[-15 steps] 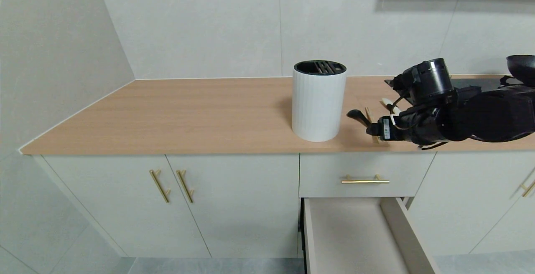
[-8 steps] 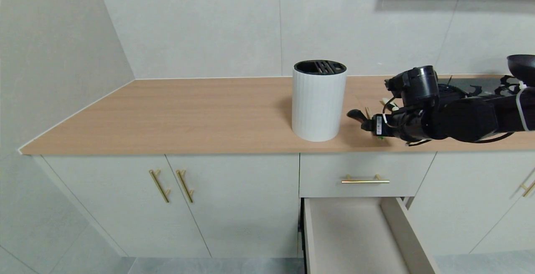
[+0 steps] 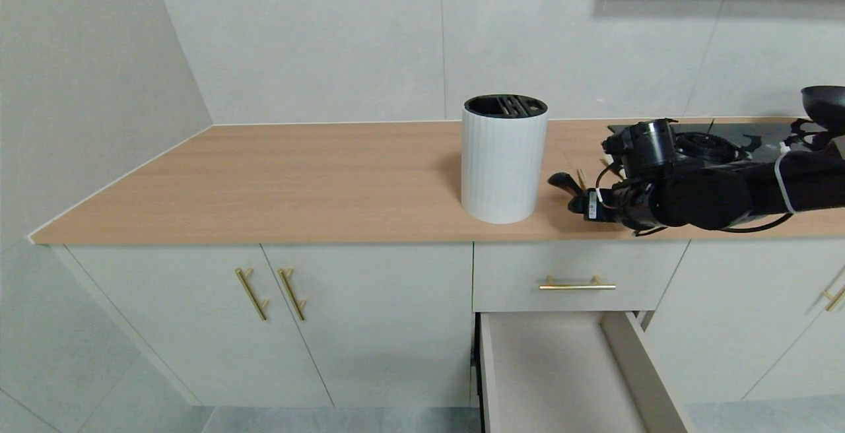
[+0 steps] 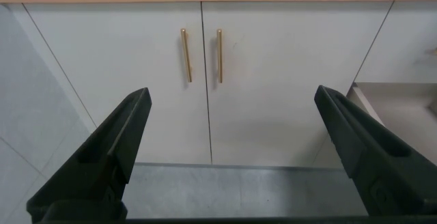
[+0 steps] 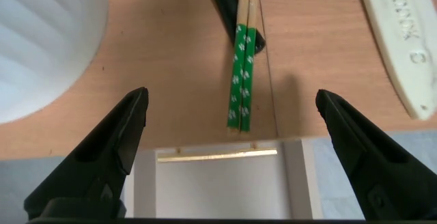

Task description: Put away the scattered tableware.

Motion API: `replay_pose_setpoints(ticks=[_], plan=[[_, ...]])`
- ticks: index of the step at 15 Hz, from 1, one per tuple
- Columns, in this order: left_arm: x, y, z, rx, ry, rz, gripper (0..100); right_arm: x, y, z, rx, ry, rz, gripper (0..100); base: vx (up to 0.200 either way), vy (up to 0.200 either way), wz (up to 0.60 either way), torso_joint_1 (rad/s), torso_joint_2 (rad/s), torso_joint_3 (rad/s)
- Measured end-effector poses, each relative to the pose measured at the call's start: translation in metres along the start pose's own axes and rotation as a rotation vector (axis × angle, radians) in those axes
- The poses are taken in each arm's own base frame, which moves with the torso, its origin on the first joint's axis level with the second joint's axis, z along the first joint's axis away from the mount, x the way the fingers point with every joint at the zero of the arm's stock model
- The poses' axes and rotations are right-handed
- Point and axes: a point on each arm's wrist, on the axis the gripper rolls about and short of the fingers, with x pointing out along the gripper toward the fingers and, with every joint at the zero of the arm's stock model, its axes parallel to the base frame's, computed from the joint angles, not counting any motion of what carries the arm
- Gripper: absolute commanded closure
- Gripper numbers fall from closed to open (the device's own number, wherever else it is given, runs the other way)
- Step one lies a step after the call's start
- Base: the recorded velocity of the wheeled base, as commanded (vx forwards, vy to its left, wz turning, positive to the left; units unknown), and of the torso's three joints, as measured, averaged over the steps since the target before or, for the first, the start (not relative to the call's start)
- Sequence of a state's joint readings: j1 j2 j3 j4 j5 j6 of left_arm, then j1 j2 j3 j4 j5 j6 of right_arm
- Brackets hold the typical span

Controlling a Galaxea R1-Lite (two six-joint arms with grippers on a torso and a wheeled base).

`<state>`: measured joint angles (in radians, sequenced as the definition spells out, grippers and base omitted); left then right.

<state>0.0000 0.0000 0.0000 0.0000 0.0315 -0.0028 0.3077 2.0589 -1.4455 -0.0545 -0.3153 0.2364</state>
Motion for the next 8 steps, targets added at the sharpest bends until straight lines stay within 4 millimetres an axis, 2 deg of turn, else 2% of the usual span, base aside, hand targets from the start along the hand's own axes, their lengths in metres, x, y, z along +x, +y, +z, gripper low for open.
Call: replay_pose_setpoints(ticks=[8], plan=[[0.0000,0.0000,0.0000,0.000,0.000,0.000,0,0.0108,-0.0019,-0.0049,-0.001,0.015,-0.014,0,0.000,0.000,0.00,0.000,0.00,0.000]])
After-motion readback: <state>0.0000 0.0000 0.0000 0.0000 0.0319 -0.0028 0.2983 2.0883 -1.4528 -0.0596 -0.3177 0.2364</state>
